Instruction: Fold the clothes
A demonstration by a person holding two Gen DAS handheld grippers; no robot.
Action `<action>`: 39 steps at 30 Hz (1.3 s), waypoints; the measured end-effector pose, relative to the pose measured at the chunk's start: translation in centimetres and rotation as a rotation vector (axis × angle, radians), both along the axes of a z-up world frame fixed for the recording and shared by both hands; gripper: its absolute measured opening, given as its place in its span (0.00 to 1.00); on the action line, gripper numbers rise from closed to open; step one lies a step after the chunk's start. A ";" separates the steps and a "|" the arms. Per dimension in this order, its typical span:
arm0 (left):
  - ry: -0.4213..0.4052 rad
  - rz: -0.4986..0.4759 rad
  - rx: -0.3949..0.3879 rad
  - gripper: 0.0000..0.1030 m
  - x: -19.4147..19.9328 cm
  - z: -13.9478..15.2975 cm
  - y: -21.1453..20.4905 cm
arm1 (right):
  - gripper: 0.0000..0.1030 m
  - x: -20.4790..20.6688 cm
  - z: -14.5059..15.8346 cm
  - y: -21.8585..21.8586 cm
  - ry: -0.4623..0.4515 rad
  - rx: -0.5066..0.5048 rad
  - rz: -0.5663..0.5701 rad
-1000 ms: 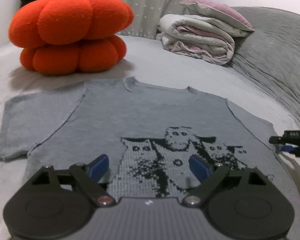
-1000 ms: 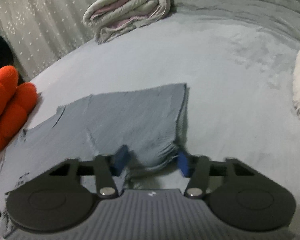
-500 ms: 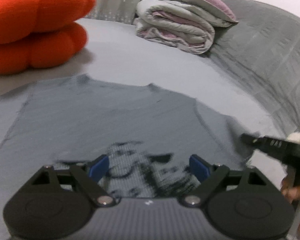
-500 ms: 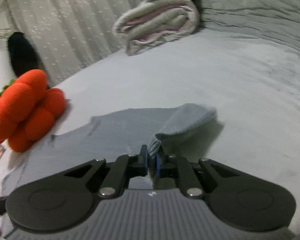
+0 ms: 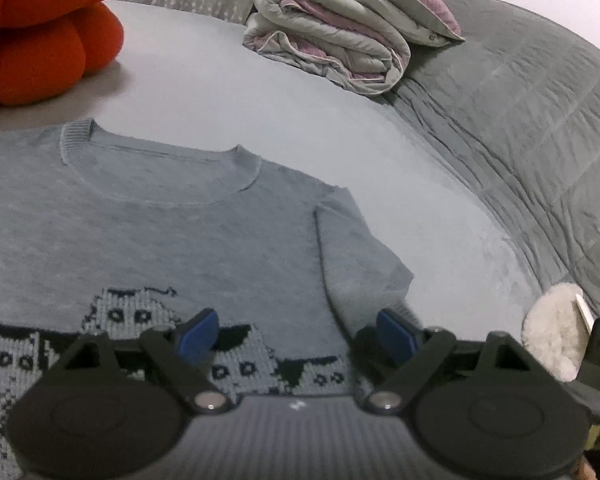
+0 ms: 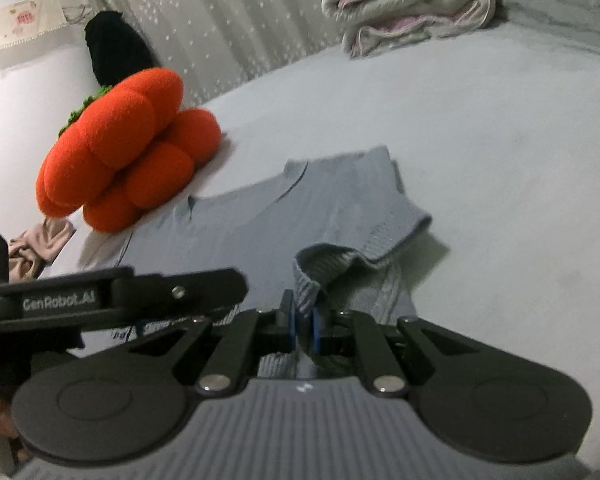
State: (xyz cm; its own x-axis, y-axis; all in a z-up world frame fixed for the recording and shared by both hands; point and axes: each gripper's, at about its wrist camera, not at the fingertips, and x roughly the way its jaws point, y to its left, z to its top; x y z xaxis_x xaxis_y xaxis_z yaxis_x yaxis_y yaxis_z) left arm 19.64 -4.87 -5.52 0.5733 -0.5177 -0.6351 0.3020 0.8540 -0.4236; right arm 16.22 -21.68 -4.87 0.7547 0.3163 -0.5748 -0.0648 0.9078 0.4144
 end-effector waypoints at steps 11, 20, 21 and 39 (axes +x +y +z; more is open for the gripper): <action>-0.015 0.020 0.045 0.84 -0.4 0.9 -1.1 | 0.18 -1.1 0.8 -0.1 0.053 0.016 0.046; -0.126 -0.083 0.155 0.83 -1.1 1.8 -4.6 | 0.37 -4.0 2.8 -2.0 0.070 -0.039 0.030; -0.146 -0.108 0.175 0.83 -1.3 1.7 -5.2 | 0.37 -4.4 2.8 -2.3 0.079 -0.042 0.032; -0.179 0.016 0.270 0.10 0.4 -0.7 -8.0 | 0.17 -5.0 0.5 -1.7 0.156 -0.198 0.146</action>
